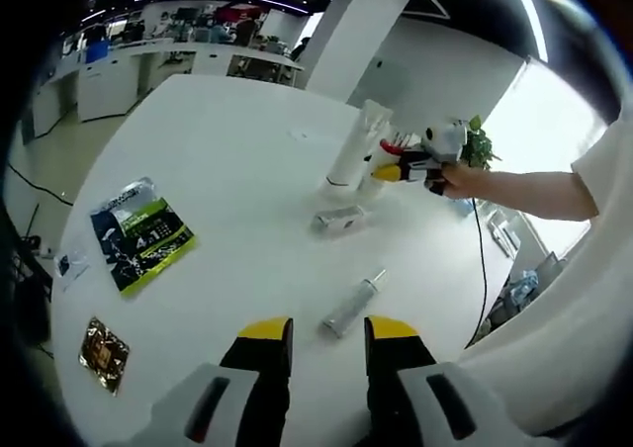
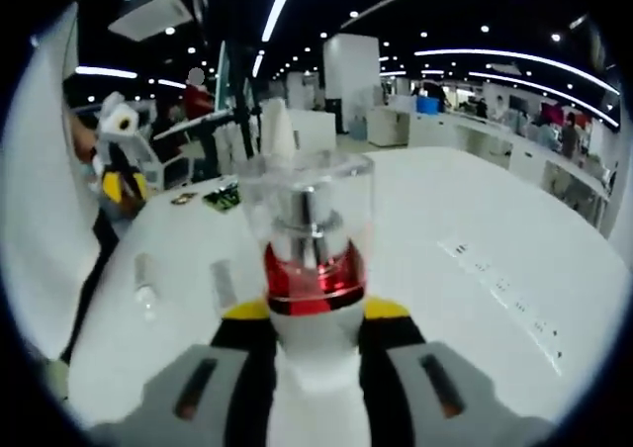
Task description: Arrange the skincare products in the storage area until every visible bottle or jar stands upright without overlapping.
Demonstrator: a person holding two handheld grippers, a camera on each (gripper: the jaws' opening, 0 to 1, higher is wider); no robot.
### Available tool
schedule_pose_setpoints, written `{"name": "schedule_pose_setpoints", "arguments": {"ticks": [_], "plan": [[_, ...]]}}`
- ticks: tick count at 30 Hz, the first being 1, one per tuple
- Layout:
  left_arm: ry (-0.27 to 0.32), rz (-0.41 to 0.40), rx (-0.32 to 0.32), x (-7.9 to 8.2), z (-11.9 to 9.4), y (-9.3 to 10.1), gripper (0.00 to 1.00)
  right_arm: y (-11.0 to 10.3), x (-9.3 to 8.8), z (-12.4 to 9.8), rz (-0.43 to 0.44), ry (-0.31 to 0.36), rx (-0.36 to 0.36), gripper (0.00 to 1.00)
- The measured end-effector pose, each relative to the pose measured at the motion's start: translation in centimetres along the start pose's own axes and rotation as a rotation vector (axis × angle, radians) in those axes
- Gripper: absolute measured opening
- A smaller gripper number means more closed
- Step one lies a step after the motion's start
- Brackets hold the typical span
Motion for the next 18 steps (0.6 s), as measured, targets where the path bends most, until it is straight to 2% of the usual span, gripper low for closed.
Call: {"name": "schedule_pose_setpoints", "arguments": {"ticks": [6,9,18], "plan": [[-0.012,-0.004,-0.003,0.02,0.25,-0.02,0.29,-0.23,0.16,0.29,-0.018,0.027,0.01,0.29],[-0.025,0.017,0.002,0.02,0.38,0.06,0.29,-0.46,0.31,0.39,-0.027,0.057,0.05,0.29],[-0.038,0.007,0.002,-0.44,0.48,0.07,0.29,-0.56,0.34,0.84,-0.057,0.048,0.124,0.29]]}}
Point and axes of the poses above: the point that each gripper's makers call its tool centre point, and the gripper's own axes: z roughly forward along the fingers, y roughly to its right, x roughly out of its top, the point moved 1 cm from there along -z, roughly backward along the fingers, and after that the axes turned 9 degrees about z, right-handed, at the moved point
